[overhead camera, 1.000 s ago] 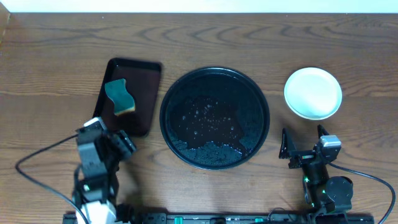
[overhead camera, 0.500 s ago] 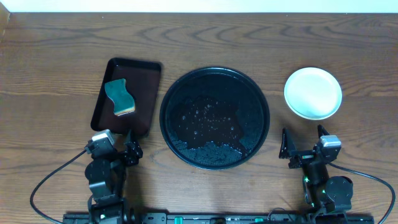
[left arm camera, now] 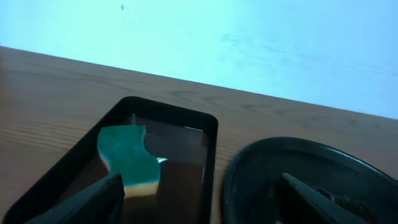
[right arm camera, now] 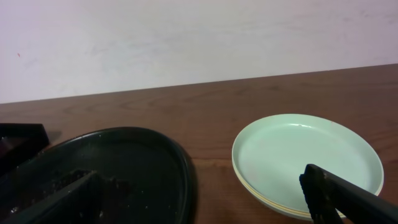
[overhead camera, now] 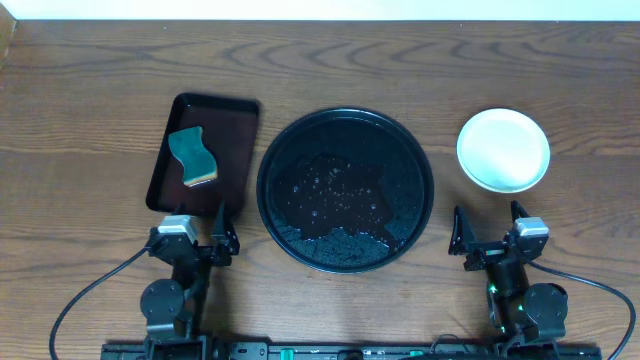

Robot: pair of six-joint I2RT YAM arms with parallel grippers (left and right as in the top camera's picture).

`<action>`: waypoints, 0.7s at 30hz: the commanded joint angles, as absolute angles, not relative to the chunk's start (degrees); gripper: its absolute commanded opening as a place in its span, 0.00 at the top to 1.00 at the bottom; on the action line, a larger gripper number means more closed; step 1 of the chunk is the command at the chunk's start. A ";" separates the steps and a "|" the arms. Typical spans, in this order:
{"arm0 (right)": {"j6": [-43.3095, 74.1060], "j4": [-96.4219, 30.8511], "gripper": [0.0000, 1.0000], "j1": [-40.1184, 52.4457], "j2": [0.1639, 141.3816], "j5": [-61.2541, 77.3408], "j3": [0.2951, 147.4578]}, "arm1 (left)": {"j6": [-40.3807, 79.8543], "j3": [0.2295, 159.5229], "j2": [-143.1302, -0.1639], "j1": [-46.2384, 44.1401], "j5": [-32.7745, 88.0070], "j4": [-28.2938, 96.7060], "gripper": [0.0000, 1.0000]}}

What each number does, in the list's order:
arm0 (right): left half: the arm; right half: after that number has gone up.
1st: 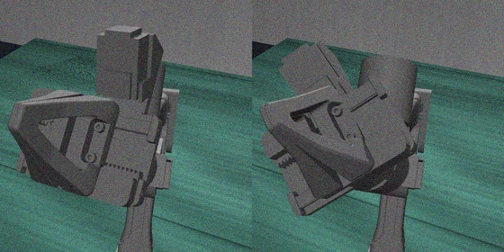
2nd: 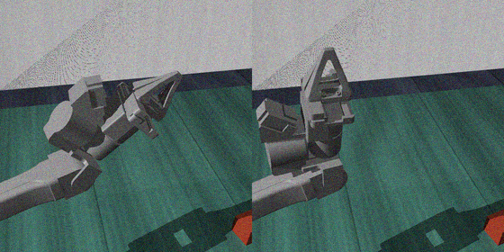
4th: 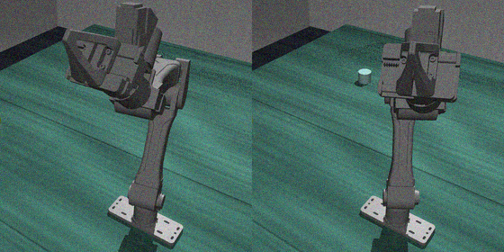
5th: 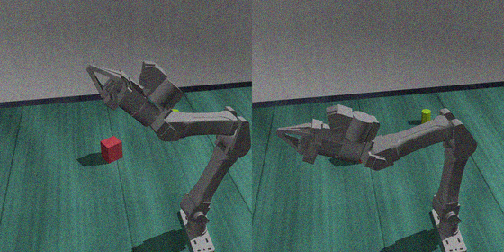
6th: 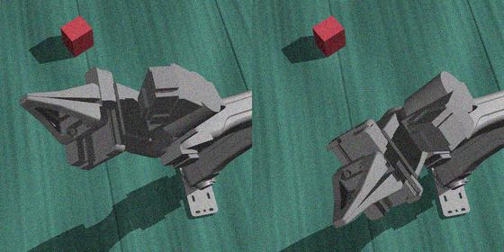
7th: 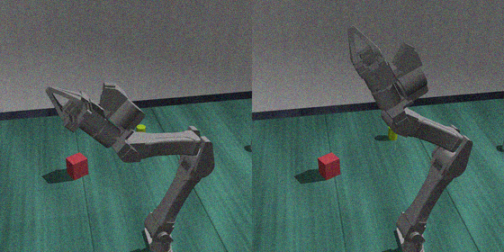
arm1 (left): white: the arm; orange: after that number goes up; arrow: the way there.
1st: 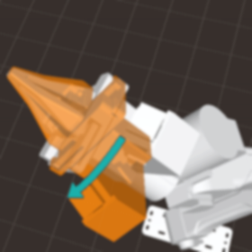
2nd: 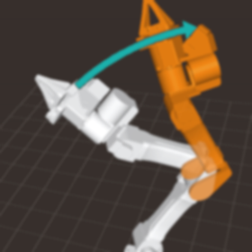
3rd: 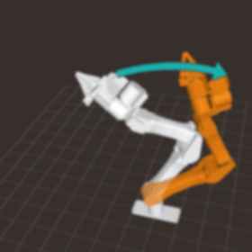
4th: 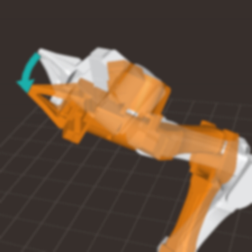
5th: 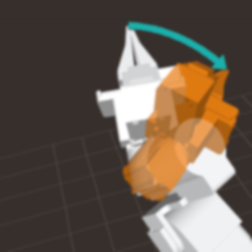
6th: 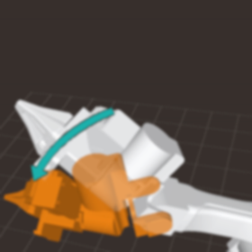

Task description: Clean dirty plates on tray and stack at the side

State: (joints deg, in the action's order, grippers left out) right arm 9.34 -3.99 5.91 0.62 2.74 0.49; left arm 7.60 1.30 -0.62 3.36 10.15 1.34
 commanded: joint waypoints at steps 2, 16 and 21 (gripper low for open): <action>8.49 -4.10 0.01 5.56 0.32 2.37 0.32 | 0.80 0.23 -0.10 2.92 10.92 3.49 0.21; 8.49 -4.12 0.01 5.56 0.32 2.37 0.32 | -0.62 0.23 -0.12 2.92 10.52 3.18 0.21; 8.49 -4.10 0.01 5.56 0.32 2.37 0.32 | -0.62 0.23 -0.23 2.92 10.50 3.16 0.21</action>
